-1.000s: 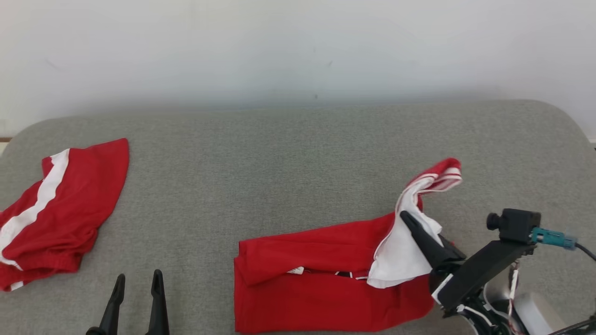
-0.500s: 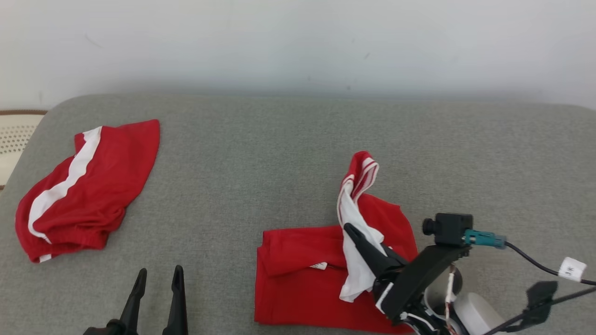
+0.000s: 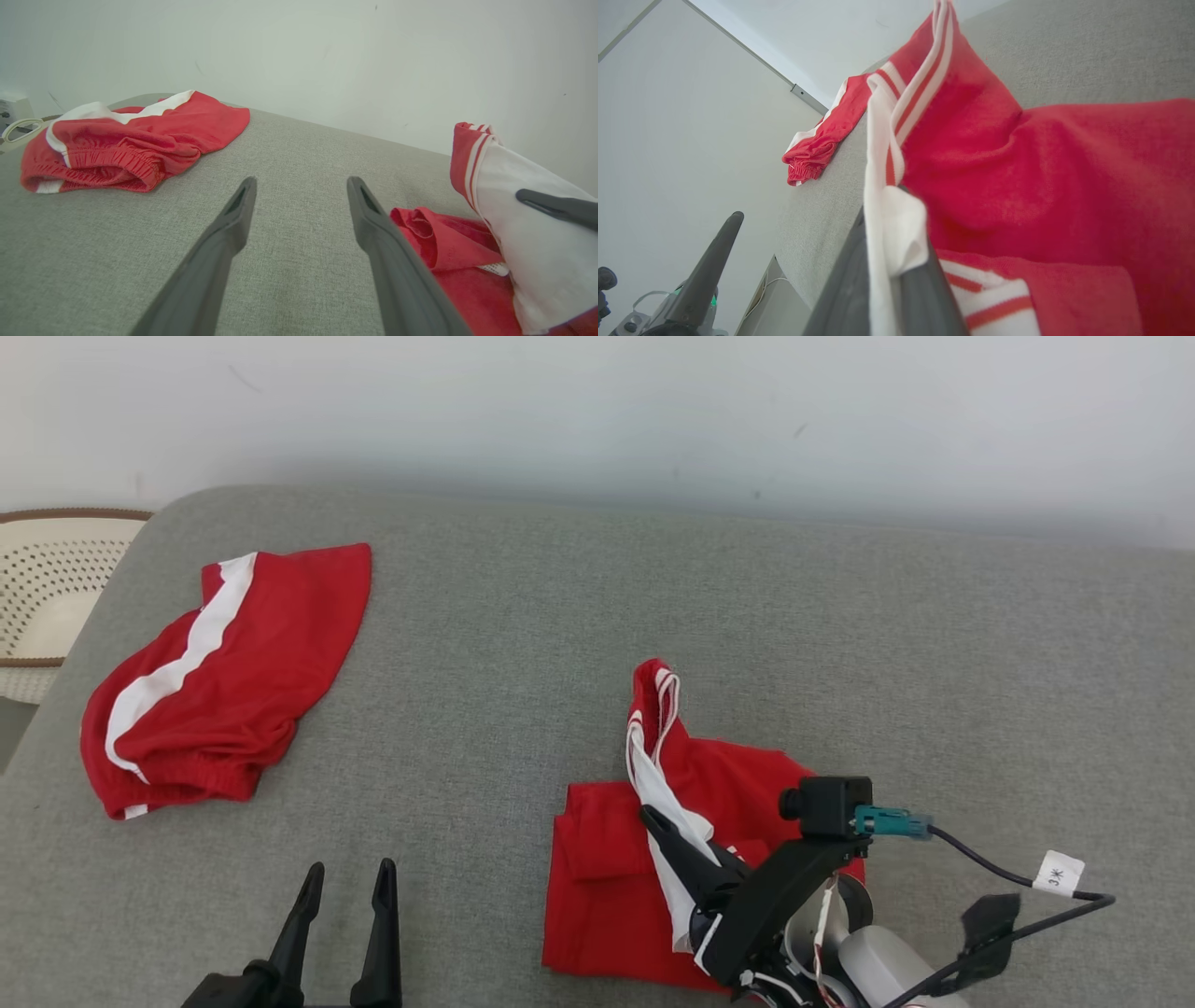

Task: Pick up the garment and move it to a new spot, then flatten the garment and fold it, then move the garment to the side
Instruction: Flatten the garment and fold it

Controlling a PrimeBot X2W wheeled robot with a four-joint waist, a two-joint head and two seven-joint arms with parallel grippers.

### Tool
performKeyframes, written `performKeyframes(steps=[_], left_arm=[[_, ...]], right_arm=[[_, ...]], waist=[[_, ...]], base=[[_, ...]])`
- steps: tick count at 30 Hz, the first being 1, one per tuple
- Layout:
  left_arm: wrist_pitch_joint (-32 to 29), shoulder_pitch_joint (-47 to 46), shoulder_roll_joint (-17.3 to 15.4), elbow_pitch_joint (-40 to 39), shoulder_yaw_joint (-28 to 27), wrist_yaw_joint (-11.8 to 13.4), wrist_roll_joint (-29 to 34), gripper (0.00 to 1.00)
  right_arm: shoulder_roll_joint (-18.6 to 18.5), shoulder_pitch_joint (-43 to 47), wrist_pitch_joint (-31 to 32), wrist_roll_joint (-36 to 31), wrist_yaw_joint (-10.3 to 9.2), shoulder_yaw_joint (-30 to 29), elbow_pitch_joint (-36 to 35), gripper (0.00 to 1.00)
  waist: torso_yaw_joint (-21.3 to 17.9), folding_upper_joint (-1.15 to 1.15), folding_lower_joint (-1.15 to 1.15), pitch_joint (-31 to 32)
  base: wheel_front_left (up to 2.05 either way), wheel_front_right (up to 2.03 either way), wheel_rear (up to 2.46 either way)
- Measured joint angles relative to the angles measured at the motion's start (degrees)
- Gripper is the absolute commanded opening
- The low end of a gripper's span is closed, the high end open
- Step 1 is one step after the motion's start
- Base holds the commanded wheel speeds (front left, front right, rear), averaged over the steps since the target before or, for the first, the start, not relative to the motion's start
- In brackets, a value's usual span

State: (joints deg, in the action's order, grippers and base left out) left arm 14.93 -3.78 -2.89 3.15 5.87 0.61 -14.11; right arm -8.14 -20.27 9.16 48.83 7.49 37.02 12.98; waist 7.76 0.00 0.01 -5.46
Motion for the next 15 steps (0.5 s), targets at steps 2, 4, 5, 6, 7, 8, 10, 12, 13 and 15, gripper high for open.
performKeyframes(steps=[2, 4, 5, 6, 7, 8, 10, 12, 13, 15], left_arm=[[0.01, -0.14, 0.0, 0.37, 0.14, 0.0, -0.09, 1.0], [0.01, -0.42, 0.0, 0.99, 0.19, -0.09, -0.25, 1.0], [0.0, -0.51, 0.0, 1.16, 0.14, -0.11, -0.25, 1.0], [0.0, -0.58, 0.0, 1.3, 0.08, -0.27, -0.25, 1.0], [0.0, -0.64, 0.0, 1.36, 0.01, -0.29, -0.25, 1.0], [0.01, -0.64, 0.0, 1.43, -0.12, -0.34, -0.25, 1.0], [0.0, -0.64, 0.0, 1.63, -0.37, -0.35, -0.24, 1.0], [0.01, -0.63, 0.0, 1.75, -0.63, -0.35, -0.24, 1.0], [0.0, -0.63, 0.0, 1.77, -0.77, -0.35, -0.23, 1.0], [0.0, -0.57, 0.0, 1.75, -0.98, -0.38, -0.2, 1.0]], right_arm=[[0.43, -0.49, -0.78, -0.36, 0.0, 0.57, 1.6, 0.0], [0.96, -0.94, -1.65, 0.09, 0.0, 1.32, 3.5, 0.0], [1.07, -1.12, -1.94, 0.3, 0.0, 1.49, 3.89, 0.45], [1.15, -1.35, -2.27, 0.7, -0.01, 1.72, 4.0, 1.0], [1.22, -1.53, -2.77, 1.21, -0.01, 1.96, 3.8, 1.0], [1.25, -1.69, -3.27, 1.79, 0.0, 2.23, 3.28, 1.0], [1.03, -2.14, -4.19, 3.35, 0.0, 2.85, 1.79, 1.0], [0.48, -2.6, -5.42, 5.19, 0.0, 2.94, -0.19, 1.0], [0.08, -2.74, -6.17, 5.73, 0.0, 2.81, -1.24, 1.0], [-1.14, -2.8, -7.79, 7.12, 0.0, 2.2, -3.52, 1.0]], waist=[[0.41, 0.0, 0.0, -0.1], [0.83, 0.0, 0.0, -0.15], [0.91, 0.0, 0.0, -0.13], [0.93, 0.0, 0.0, -0.08], [0.9, 0.0, 0.0, -0.03], [0.84, 0.0, 0.0, 0.03], [0.66, 0.0, 0.0, 0.23], [0.4, 0.0, 0.0, 0.49], [0.24, 0.0, 0.0, 0.63], [-0.09, 0.0, 0.0, 0.91]], base=[[0.0, 0.0, 0.0], [0.0, 0.0, 0.0], [0.0, 0.0, 0.0], [0.0, 0.0, 0.0], [0.0, 0.0, 0.0], [0.0, 0.0, 0.0], [0.0, 0.0, 0.0], [0.0, 0.0, 0.0], [0.0, 0.0, 0.0], [0.0, 0.0, 0.0]])
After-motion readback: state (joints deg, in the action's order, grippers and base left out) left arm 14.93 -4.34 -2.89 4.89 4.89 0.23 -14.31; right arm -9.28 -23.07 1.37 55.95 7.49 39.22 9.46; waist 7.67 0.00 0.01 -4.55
